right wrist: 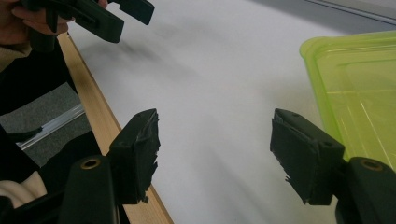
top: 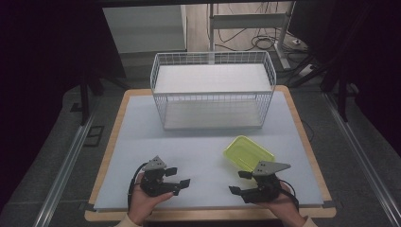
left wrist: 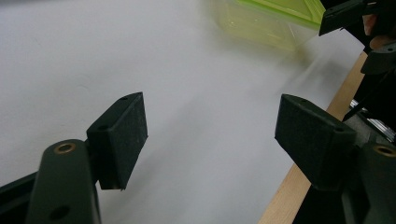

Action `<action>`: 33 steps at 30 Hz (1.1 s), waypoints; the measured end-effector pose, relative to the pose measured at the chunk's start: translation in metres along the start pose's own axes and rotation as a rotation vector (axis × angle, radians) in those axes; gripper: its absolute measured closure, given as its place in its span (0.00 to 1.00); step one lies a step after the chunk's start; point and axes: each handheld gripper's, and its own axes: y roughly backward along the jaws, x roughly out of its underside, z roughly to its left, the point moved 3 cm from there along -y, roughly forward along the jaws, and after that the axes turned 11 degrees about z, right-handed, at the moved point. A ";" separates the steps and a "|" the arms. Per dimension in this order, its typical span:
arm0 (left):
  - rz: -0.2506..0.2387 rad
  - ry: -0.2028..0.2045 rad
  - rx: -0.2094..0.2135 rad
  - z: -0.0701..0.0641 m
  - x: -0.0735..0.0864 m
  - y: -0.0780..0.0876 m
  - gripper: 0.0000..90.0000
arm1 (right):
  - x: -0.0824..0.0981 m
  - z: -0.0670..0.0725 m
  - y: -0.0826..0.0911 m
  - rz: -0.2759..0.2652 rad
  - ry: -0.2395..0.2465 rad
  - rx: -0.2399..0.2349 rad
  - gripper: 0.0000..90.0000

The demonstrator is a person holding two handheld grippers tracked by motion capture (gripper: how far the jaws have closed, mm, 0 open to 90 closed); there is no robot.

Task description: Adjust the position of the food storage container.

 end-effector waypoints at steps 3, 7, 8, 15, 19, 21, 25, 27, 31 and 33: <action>0.001 0.004 -0.004 0.001 0.000 -0.001 0.28 | 0.000 0.000 0.000 0.000 0.000 0.009 0.37; 0.006 -0.003 -0.006 0.000 0.001 -0.002 0.28 | 0.002 0.000 0.001 0.013 0.012 0.017 0.42; 0.004 -0.005 -0.005 -0.001 0.001 -0.002 0.27 | 0.002 0.000 0.001 0.015 0.012 0.015 0.44; -0.002 -0.015 -0.008 -0.001 0.000 0.000 0.27 | 0.000 -0.003 0.006 0.041 0.021 0.018 0.82; 0.000 -0.017 -0.016 -0.001 0.000 0.000 0.27 | 0.001 -0.006 0.009 0.067 0.044 0.032 0.97; 0.000 -0.016 -0.018 -0.001 0.000 0.000 0.27 | 0.002 -0.007 0.009 0.077 0.058 0.045 0.99; -0.006 -0.013 -0.014 -0.002 0.000 0.000 0.27 | 0.007 -0.007 0.011 0.106 0.077 0.080 1.00; -0.005 -0.011 -0.014 -0.002 0.000 0.000 0.27 | 0.010 -0.008 0.013 0.120 0.080 0.093 1.00; -0.005 -0.006 -0.012 -0.001 0.001 0.000 0.27 | 0.014 -0.012 0.015 0.132 0.062 0.102 1.00; -0.004 -0.004 -0.010 -0.001 0.000 0.000 0.27 | 0.015 -0.012 0.014 0.137 0.066 0.103 1.00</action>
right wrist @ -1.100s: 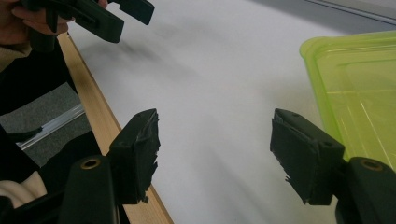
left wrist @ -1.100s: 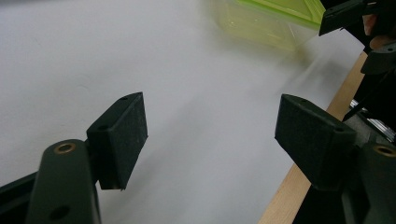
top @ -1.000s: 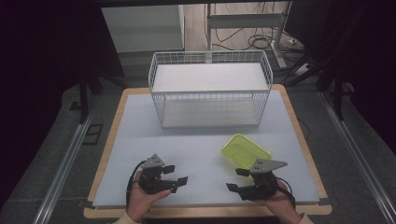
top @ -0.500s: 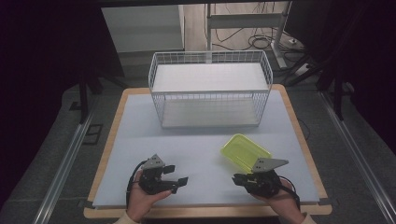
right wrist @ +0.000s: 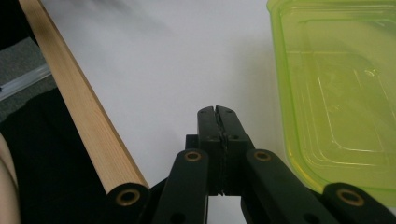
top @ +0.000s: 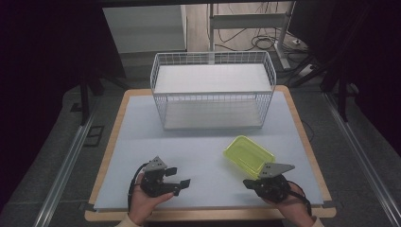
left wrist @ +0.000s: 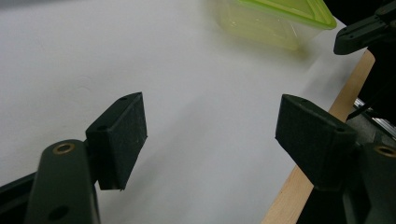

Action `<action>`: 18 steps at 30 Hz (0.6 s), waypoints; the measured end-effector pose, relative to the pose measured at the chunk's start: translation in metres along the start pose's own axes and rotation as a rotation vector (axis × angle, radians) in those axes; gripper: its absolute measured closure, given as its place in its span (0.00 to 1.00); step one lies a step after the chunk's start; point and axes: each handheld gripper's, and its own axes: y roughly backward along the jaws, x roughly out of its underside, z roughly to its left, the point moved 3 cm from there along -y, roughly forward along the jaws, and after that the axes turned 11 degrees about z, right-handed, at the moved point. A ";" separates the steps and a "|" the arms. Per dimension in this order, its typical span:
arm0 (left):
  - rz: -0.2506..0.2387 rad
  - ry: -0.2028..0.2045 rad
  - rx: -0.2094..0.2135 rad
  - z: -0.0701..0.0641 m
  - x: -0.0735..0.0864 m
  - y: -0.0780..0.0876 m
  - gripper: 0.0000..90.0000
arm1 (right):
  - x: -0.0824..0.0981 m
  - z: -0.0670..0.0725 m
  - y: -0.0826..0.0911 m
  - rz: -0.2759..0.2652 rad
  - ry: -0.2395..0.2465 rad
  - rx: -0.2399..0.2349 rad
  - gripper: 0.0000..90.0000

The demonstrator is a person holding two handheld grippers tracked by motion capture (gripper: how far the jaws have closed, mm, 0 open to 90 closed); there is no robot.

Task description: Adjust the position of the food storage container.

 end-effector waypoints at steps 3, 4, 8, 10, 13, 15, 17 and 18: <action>0.001 0.001 0.000 0.000 0.000 0.000 0.27 | 0.000 -0.001 -0.001 0.008 0.007 0.008 1.00; 0.003 0.002 0.001 0.000 0.000 0.000 0.27 | 0.000 -0.001 -0.001 0.010 0.005 0.015 1.00; 0.003 0.005 0.005 0.000 0.001 -0.001 0.27 | 0.002 -0.007 -0.001 0.022 -0.001 0.041 1.00; 0.005 0.007 0.005 0.000 0.001 -0.001 0.27 | 0.003 -0.009 -0.001 0.022 -0.010 0.046 1.00; 0.007 0.007 0.005 0.000 0.001 -0.002 0.27 | 0.004 -0.012 -0.001 0.024 -0.025 0.050 1.00; 0.009 0.004 0.005 0.001 0.001 -0.002 0.27 | 0.004 -0.013 -0.001 0.027 -0.025 0.053 1.00; 0.010 0.007 0.005 0.000 0.001 -0.002 0.27 | 0.004 -0.014 -0.002 0.031 -0.025 0.054 1.00; 0.010 0.007 0.004 0.000 0.001 -0.002 0.27 | 0.005 -0.014 -0.002 0.032 -0.028 0.054 1.00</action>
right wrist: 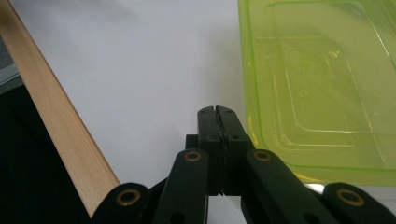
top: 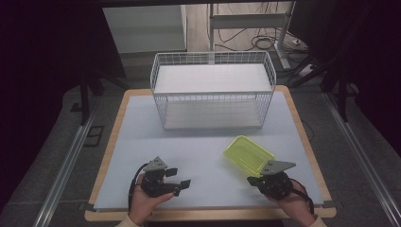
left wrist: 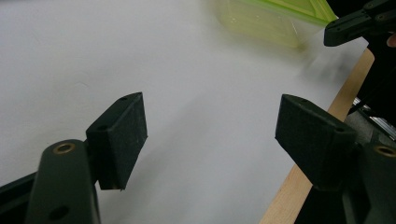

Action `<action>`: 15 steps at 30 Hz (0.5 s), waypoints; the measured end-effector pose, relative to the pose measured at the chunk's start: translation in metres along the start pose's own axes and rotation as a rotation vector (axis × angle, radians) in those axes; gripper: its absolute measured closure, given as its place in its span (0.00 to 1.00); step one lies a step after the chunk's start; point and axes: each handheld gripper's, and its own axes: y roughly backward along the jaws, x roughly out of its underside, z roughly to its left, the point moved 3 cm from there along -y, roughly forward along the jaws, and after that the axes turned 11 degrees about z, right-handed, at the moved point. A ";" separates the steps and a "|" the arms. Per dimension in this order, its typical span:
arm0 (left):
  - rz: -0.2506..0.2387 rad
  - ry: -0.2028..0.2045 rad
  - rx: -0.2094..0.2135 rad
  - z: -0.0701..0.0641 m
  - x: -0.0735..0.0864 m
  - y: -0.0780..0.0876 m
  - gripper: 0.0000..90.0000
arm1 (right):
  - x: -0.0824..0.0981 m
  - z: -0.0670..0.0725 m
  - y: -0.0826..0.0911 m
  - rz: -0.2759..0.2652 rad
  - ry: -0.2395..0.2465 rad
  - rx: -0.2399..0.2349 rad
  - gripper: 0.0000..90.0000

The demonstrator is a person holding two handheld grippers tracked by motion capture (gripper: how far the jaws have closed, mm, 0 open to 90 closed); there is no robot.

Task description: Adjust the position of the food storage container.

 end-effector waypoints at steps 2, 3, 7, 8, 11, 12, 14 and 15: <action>0.000 0.000 0.000 0.000 0.000 0.000 0.27 | 0.001 -0.002 0.000 0.004 -0.002 0.003 1.00; 0.001 0.000 0.000 0.000 0.000 0.000 0.27 | 0.001 -0.002 -0.001 0.004 -0.003 0.001 1.00; 0.003 0.001 0.000 0.000 0.000 0.000 0.27 | 0.001 -0.002 -0.001 0.008 -0.005 -0.003 1.00; 0.003 0.000 0.000 0.000 0.000 0.000 0.27 | 0.001 -0.002 -0.001 0.009 -0.005 -0.002 1.00; 0.003 0.000 0.001 0.000 0.000 0.000 0.27 | 0.001 -0.002 -0.002 0.015 -0.002 0.003 1.00; 0.003 0.000 0.001 0.000 0.000 0.000 0.27 | 0.001 -0.003 -0.002 0.017 -0.003 0.006 1.00; 0.004 0.001 0.001 0.000 0.000 0.000 0.27 | 0.002 -0.003 -0.001 0.017 -0.008 0.012 1.00; 0.005 0.001 0.001 0.000 0.000 -0.001 0.27 | 0.002 -0.004 -0.001 0.019 -0.007 0.010 1.00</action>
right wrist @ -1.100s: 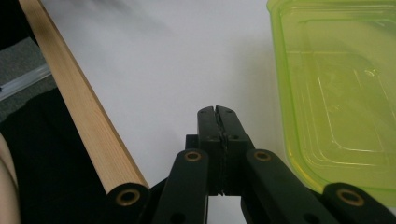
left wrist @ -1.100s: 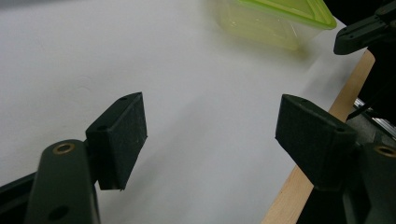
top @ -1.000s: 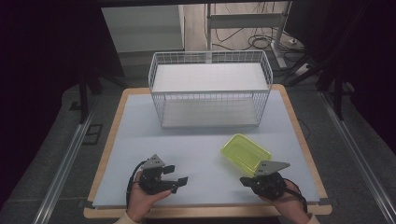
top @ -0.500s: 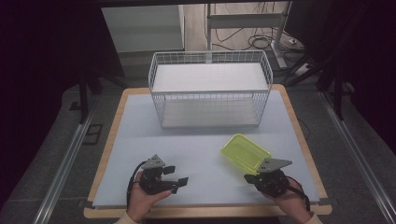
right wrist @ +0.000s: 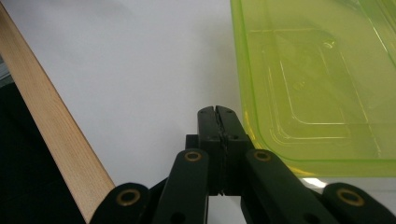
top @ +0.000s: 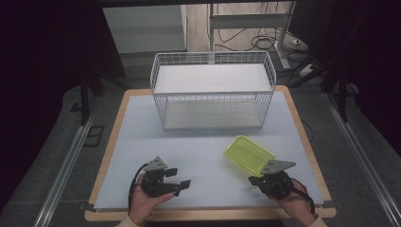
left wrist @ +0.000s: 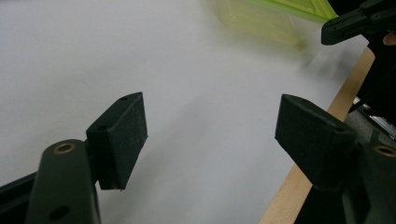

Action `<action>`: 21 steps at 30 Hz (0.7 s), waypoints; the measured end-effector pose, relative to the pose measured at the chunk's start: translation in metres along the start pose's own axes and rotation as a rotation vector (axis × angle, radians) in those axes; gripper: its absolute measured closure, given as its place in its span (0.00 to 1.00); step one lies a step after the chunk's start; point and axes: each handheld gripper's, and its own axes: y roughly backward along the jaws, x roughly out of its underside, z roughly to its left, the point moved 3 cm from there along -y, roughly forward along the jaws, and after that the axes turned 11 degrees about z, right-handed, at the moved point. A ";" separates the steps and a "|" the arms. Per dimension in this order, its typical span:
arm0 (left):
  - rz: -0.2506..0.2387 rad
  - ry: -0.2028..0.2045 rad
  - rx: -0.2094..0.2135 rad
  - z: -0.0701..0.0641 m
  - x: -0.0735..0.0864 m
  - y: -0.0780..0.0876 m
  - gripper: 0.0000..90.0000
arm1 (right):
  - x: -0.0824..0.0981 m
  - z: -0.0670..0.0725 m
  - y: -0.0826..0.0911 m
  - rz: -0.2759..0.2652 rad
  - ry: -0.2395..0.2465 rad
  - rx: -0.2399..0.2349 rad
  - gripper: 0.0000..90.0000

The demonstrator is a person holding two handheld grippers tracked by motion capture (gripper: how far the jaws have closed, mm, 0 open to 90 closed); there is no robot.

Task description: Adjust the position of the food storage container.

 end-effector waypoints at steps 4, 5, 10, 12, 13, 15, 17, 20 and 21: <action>0.001 0.001 0.002 0.000 0.000 0.000 0.27 | 0.001 -0.002 0.001 0.001 -0.008 0.009 1.00; 0.001 0.001 0.002 0.000 0.000 0.000 0.27 | 0.002 -0.004 0.001 0.000 -0.010 0.010 1.00; 0.003 0.001 0.004 0.000 0.000 0.000 0.27 | 0.003 -0.009 0.003 -0.001 -0.022 0.025 1.00; 0.003 0.002 0.006 0.000 0.000 0.000 0.27 | 0.004 -0.013 0.004 -0.004 -0.036 0.030 1.00; 0.003 0.003 0.006 0.000 0.000 0.000 0.27 | 0.005 -0.014 0.005 -0.004 -0.041 0.032 1.00; 0.004 0.002 0.007 0.000 0.000 -0.001 0.27 | 0.006 -0.018 0.006 -0.006 -0.047 0.037 1.00; 0.005 0.002 0.008 0.000 0.000 -0.001 0.27 | 0.007 -0.021 0.007 -0.006 -0.057 0.036 1.00; 0.010 -0.007 0.001 0.000 0.000 -0.002 0.27 | 0.008 -0.025 0.007 -0.003 -0.067 0.049 1.00; 0.009 -0.009 0.000 -0.001 0.000 -0.002 0.27 | 0.008 -0.026 0.007 -0.002 -0.068 0.057 1.00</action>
